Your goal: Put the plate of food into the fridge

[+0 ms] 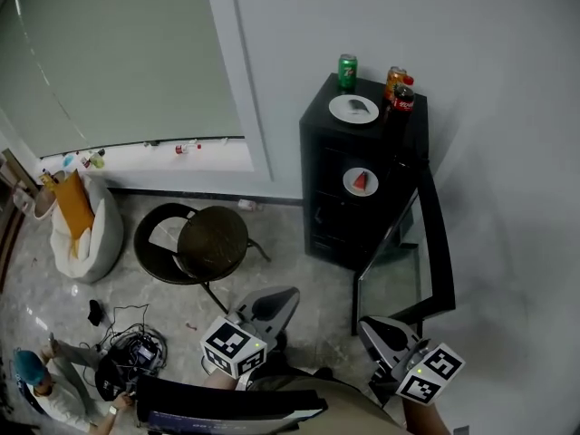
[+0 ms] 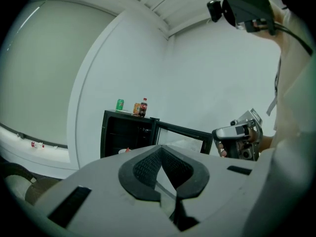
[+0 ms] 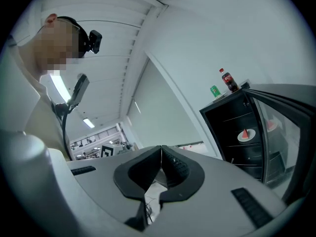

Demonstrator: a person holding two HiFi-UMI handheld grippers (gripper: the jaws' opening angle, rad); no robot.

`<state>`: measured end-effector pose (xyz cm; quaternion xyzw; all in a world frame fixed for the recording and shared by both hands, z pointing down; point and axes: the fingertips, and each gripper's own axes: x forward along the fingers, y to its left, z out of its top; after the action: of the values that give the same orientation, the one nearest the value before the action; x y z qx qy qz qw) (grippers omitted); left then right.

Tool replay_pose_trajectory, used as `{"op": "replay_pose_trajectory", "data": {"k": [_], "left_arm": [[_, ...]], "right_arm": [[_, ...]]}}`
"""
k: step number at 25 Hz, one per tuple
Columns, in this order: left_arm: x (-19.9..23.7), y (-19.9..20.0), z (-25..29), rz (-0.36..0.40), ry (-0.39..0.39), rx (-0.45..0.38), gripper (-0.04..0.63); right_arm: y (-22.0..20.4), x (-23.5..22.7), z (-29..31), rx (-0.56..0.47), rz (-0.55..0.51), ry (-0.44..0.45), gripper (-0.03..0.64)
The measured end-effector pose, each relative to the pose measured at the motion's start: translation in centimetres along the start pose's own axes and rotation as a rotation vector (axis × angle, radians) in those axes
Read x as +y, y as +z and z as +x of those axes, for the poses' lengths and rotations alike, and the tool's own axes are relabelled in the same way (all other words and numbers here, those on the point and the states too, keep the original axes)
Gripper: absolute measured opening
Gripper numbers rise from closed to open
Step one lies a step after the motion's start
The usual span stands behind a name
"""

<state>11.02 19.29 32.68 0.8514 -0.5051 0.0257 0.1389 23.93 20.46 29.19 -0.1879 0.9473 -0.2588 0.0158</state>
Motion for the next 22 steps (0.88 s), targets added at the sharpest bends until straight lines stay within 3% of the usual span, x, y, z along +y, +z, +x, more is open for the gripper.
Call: {"op": "replay_pose_trajectory", "data": {"k": [6, 15, 22], "left_arm": [[5.6, 0.8, 0.3, -0.021, -0.017, -0.034, 0.011], [16.1, 3.4, 1.2, -0.02, -0.069, -0.066, 0.009], [24.4, 4.3, 0.9, -0.035, -0.067, -0.052, 0.011]], "right_arm": [[0.2, -1.1, 5.0, 0.028, -0.015, -0.042, 0.02], [1.8, -3.9, 14.9, 0.041, 0.027, -0.18, 0.02], [4.1, -7.5, 21.6, 0.027, 0.068, -0.29, 0.02]]}}
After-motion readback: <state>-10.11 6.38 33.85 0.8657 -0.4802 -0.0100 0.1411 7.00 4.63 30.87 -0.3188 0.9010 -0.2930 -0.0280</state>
